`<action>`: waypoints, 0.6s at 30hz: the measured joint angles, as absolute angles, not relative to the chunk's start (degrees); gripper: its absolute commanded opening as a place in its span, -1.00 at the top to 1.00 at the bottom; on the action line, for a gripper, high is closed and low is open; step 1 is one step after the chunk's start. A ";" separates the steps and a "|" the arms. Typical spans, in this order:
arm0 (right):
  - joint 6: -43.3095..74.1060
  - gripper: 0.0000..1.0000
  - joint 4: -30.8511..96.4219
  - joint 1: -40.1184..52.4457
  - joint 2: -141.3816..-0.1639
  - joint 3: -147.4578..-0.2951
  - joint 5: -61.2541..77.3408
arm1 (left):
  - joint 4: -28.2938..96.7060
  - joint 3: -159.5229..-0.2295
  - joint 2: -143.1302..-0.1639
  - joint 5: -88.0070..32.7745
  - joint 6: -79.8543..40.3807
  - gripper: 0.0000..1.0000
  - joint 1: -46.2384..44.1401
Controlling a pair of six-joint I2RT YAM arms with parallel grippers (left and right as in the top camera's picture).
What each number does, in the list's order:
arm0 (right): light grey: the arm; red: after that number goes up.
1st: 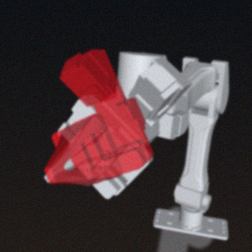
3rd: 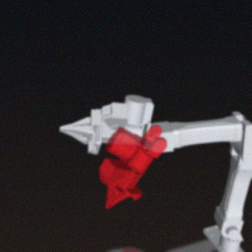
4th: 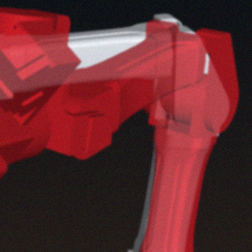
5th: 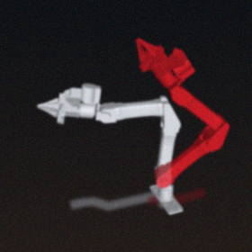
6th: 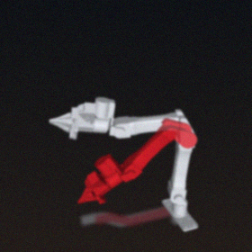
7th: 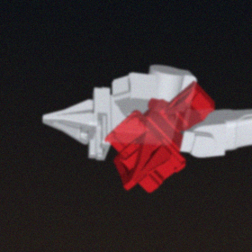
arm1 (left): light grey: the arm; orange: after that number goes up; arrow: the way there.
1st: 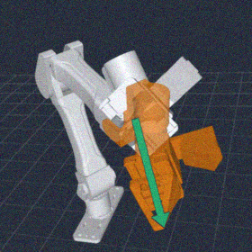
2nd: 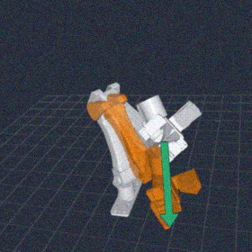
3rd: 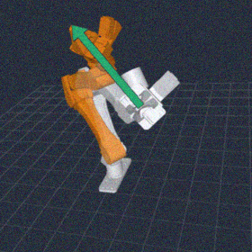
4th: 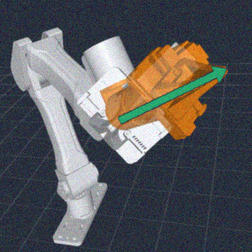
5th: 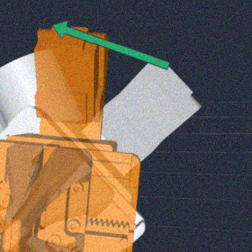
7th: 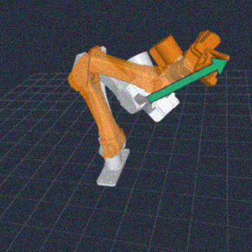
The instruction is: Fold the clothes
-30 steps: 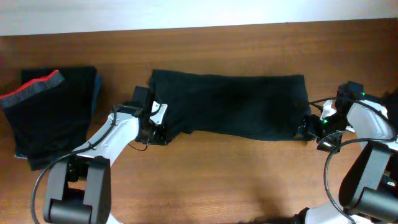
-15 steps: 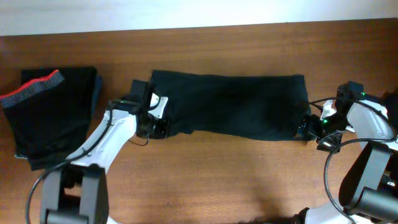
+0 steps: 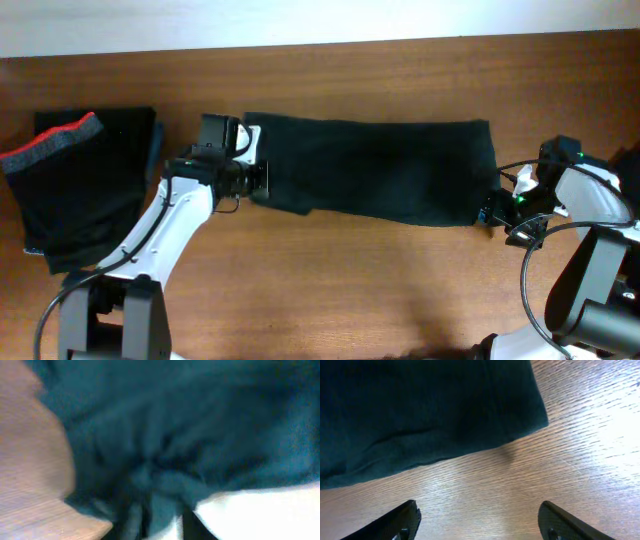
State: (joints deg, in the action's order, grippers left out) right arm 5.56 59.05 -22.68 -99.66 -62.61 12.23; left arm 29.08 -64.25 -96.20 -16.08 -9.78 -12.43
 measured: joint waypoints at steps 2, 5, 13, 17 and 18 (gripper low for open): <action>5.56 -0.61 59.11 -22.68 -99.66 -62.54 12.38 | 26.22 -64.31 -96.20 -12.58 -9.91 0.17 -12.40; 5.56 -0.61 59.20 -22.68 -99.66 -62.54 12.38 | 24.36 -64.36 -96.20 -9.04 -9.98 0.21 -12.43; 5.52 -0.61 58.87 -22.68 -99.66 -62.46 12.43 | 43.46 -64.84 -96.20 -8.43 -10.13 0.78 -12.43; 5.50 -0.62 58.17 -22.68 -99.66 -62.43 12.43 | 55.40 -64.95 -96.20 -11.35 -10.15 0.44 -12.43; 5.50 -0.61 58.19 -22.68 -99.66 -62.43 12.43 | 56.21 -64.95 -96.20 -11.81 -10.22 0.35 -12.47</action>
